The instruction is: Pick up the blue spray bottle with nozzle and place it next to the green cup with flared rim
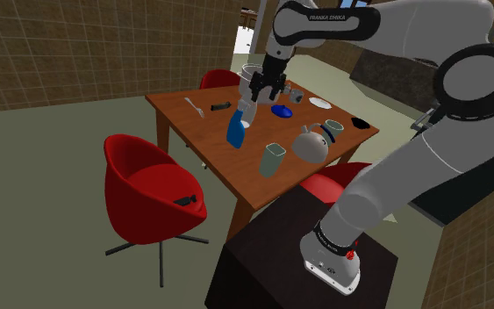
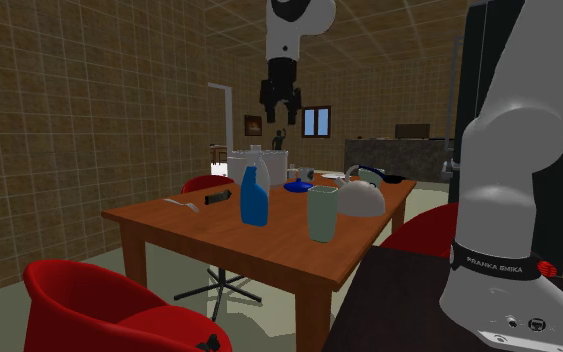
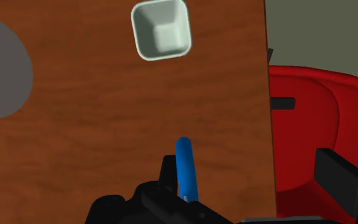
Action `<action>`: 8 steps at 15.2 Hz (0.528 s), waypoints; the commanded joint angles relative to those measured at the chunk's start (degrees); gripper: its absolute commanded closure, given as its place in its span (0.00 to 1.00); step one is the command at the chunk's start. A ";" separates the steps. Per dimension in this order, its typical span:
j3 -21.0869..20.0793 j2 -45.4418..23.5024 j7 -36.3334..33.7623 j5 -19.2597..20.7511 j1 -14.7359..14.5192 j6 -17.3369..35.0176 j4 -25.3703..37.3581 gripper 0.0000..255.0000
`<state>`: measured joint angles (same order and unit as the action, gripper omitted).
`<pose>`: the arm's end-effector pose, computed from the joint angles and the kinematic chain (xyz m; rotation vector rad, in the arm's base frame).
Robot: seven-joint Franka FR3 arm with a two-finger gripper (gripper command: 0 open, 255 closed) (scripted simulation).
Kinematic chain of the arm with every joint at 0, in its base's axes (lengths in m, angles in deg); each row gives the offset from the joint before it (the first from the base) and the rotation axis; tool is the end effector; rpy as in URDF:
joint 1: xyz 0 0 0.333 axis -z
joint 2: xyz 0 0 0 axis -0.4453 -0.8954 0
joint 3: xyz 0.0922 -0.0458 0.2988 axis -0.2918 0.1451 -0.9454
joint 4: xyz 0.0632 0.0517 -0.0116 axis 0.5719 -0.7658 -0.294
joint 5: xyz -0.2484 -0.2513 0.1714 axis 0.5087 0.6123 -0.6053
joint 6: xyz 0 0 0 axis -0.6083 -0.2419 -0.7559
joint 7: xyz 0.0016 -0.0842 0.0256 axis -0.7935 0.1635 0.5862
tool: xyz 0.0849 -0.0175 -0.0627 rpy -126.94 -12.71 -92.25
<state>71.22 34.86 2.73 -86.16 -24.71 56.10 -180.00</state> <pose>0.4676 -0.0747 0.5317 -3.1030 0.2910 0.0029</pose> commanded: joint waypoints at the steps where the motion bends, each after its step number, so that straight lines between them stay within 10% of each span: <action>1: 0.78 -4.70 1.18 -0.26 0.23 1.76 2.84 0.00; 8: 2.52 -20.11 4.70 -2.07 1.35 4.62 14.90 0.00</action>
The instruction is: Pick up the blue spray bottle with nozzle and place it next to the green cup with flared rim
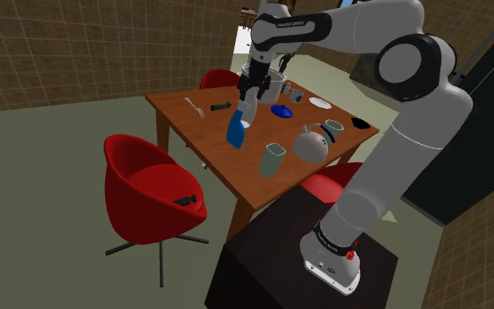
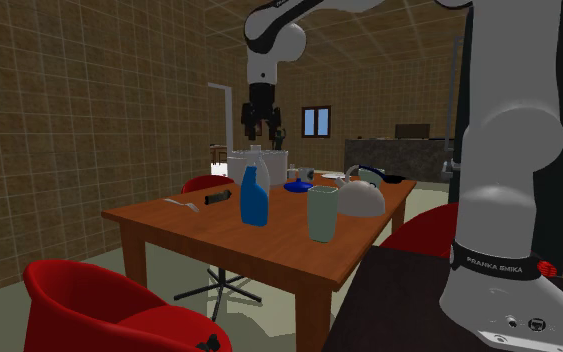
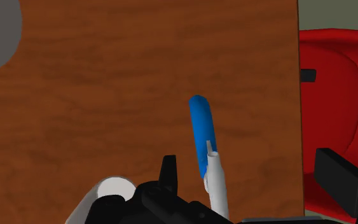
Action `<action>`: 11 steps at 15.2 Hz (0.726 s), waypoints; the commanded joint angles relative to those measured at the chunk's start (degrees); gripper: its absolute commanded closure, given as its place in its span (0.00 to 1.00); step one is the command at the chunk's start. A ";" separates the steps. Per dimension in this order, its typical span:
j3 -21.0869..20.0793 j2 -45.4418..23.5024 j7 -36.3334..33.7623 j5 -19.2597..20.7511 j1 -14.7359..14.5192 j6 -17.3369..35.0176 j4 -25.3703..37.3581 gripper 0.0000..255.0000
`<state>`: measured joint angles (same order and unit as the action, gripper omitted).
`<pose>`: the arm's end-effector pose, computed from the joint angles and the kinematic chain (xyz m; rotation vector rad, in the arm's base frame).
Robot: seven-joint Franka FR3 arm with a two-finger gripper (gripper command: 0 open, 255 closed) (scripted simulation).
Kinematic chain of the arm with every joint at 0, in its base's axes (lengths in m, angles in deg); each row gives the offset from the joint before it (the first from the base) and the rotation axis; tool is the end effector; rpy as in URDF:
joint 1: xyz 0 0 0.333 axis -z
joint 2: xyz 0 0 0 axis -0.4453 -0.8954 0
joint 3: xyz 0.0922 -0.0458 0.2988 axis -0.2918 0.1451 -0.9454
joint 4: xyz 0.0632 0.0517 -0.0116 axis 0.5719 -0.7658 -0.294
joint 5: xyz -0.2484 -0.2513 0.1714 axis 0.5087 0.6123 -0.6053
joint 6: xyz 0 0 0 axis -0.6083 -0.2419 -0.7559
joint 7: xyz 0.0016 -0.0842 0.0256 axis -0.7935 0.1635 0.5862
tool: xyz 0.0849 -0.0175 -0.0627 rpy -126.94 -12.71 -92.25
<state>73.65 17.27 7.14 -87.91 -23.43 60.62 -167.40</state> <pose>0.5557 -0.1176 0.4850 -3.1098 0.2946 0.0109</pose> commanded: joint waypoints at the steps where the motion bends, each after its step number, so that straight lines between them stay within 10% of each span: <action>1: 0.24 -4.78 0.77 -0.66 0.31 0.23 4.36 0.00; 11: 0.41 -12.09 2.15 -1.89 1.09 5.20 6.46 0.00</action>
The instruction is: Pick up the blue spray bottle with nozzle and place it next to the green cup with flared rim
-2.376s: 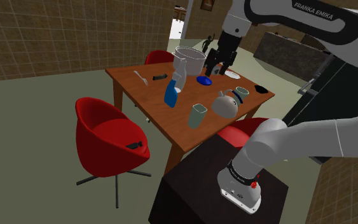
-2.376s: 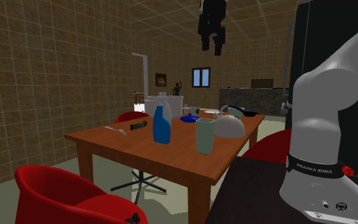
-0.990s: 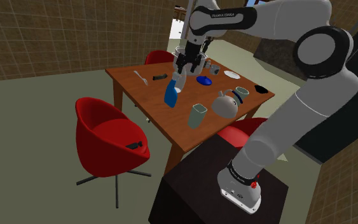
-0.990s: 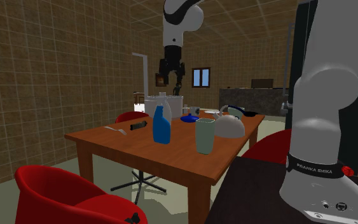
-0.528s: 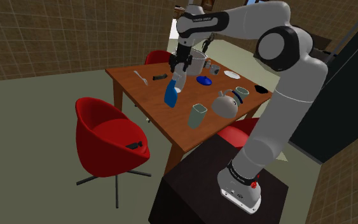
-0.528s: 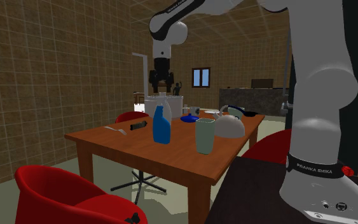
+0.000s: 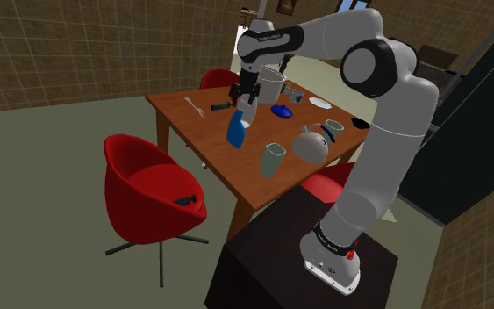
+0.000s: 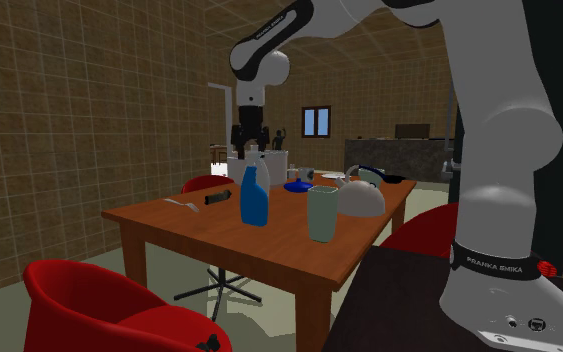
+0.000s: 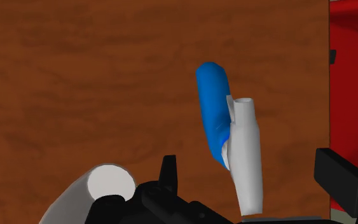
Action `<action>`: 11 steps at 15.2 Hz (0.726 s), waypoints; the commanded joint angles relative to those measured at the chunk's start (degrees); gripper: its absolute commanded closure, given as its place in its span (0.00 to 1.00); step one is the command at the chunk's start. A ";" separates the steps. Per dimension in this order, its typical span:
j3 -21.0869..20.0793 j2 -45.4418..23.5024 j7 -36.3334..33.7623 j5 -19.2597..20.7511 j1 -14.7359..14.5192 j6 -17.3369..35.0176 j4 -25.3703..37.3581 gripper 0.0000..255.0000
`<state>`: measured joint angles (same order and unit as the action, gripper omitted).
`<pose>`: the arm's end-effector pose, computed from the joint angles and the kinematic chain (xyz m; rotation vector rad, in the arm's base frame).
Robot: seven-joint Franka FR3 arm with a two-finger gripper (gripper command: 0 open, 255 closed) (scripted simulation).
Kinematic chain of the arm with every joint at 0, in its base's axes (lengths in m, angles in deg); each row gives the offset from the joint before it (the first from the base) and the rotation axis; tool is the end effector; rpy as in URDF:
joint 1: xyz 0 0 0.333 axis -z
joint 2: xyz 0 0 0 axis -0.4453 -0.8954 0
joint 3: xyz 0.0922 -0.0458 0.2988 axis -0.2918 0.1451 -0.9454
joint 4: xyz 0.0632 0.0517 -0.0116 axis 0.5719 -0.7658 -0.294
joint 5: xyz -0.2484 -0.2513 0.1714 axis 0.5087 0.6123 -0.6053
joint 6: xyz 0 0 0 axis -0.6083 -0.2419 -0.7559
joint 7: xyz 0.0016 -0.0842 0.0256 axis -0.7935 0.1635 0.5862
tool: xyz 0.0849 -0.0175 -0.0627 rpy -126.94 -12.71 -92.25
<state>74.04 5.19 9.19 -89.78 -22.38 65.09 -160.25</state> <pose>0.6092 -0.1373 0.4265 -3.1147 0.2952 0.0188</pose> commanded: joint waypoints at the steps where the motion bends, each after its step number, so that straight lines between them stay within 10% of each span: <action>1: 0.01 -0.13 0.12 -0.04 0.04 1.14 -0.99 0.00; 8: 0.01 -0.13 0.12 -0.04 0.04 1.13 -0.97 0.00; 9: 0.01 -0.13 0.12 -0.04 0.04 1.13 -0.97 1.00; 11: 0.01 -0.13 0.12 -0.04 0.04 1.13 -0.97 1.00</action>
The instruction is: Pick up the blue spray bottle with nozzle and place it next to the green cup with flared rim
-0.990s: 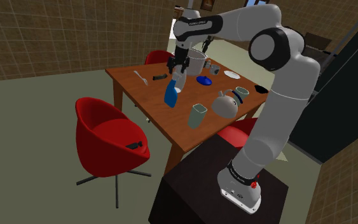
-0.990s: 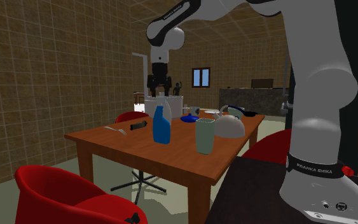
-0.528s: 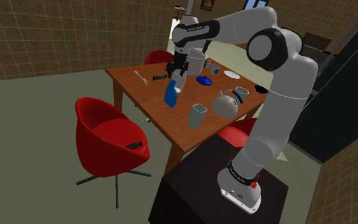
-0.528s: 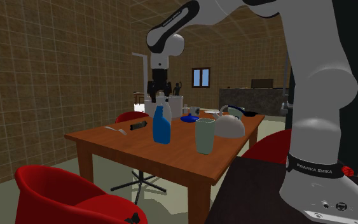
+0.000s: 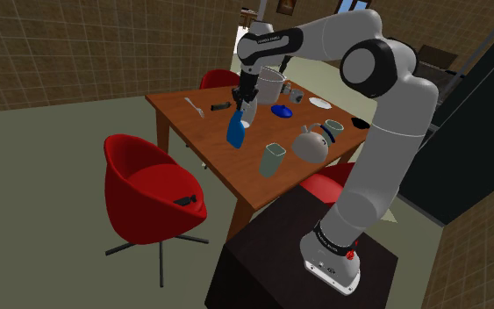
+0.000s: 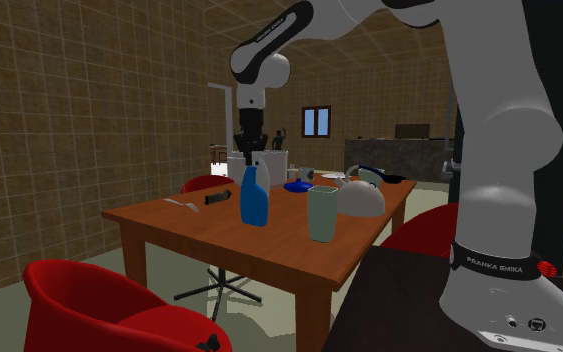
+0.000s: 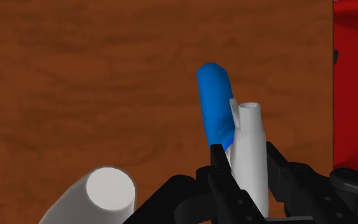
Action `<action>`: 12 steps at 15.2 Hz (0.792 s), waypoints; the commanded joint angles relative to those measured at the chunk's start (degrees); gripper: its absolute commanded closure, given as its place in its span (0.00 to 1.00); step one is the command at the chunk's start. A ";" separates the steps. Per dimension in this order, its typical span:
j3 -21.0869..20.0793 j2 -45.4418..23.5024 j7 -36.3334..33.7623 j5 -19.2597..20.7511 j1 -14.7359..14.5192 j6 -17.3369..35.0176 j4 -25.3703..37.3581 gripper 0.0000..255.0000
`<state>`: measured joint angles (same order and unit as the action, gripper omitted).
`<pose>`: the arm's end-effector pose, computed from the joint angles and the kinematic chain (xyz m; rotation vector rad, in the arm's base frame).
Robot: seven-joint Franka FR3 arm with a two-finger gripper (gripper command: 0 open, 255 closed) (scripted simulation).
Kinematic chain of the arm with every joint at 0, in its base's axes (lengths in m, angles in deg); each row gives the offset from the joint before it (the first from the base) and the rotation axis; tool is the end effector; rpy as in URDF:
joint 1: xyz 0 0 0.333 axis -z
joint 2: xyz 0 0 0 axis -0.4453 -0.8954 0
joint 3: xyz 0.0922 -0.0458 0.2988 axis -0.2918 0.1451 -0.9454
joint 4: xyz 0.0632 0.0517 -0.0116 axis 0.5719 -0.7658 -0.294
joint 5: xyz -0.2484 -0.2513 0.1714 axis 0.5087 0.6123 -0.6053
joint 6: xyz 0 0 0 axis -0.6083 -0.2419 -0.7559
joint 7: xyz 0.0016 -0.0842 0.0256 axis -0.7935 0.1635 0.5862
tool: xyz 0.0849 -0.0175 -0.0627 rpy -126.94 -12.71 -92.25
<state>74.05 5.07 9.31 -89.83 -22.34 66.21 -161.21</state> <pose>0.6080 -0.1379 0.4191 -3.1148 0.2952 0.0176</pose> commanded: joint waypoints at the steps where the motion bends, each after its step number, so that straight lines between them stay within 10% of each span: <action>1: 0.00 -0.01 0.00 0.00 0.00 0.00 -0.01 1.00; 12: 0.07 0.99 -0.19 0.24 -0.02 -3.52 2.53 1.00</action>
<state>74.11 5.95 9.16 -89.62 -22.36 63.53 -159.42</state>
